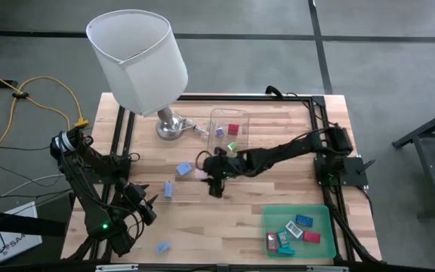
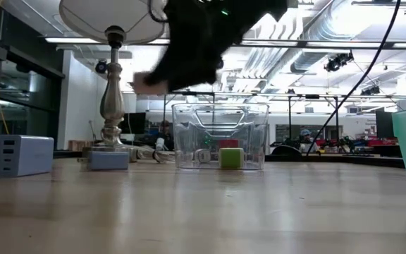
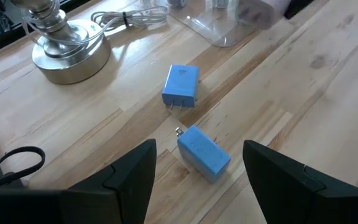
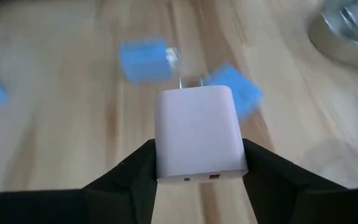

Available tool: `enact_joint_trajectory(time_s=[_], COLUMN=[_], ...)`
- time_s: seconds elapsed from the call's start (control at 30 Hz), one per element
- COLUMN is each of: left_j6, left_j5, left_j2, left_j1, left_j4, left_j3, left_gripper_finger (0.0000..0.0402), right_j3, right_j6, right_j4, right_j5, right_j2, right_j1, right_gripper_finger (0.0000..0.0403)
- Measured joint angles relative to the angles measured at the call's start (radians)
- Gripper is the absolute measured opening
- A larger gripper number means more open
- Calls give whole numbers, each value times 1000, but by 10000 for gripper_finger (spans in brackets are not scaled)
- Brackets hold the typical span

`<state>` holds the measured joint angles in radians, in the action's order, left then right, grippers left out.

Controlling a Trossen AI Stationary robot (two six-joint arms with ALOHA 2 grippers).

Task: Pick & Place Office items
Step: Put the white charger adapter into the transparent bin

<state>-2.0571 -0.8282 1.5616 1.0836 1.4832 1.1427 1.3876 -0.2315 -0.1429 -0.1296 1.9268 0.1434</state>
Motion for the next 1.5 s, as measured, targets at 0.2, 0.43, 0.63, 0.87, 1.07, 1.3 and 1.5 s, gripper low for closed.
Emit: enact_joint_trajectory(time_s=[0.2, 0.43, 0.63, 0.87, 1.07, 1.3, 1.5], left_j6=[0, 0, 0, 0, 0, 0, 0], left_j5=[7, 8, 13, 14, 14, 14, 18], left_j2=[0, 0, 0, 0, 0, 0, 0], left_j1=[0, 0, 0, 0, 0, 0, 0], left_j4=[0, 1, 0, 0, 0, 0, 0], left_j3=[0, 0, 0, 0, 0, 0, 0], left_gripper_finger=[232, 232, 232, 232, 232, 232, 232], right_j3=[-126, -269, -336, -342, -341, -343, -340], right_j6=[19, 51, 76, 92, 104, 100, 81], right_j4=[16, 81, 108, 115, 113, 114, 145], right_j5=[35, 29, 49, 126, 133, 140, 135], right_j2=[-116, -257, -282, -274, -253, -191, -135], right_j1=[-62, -134, -217, -299, -327, -341, -342], right_gripper_finger=[193, 189, 196, 193, 195, 196, 196])
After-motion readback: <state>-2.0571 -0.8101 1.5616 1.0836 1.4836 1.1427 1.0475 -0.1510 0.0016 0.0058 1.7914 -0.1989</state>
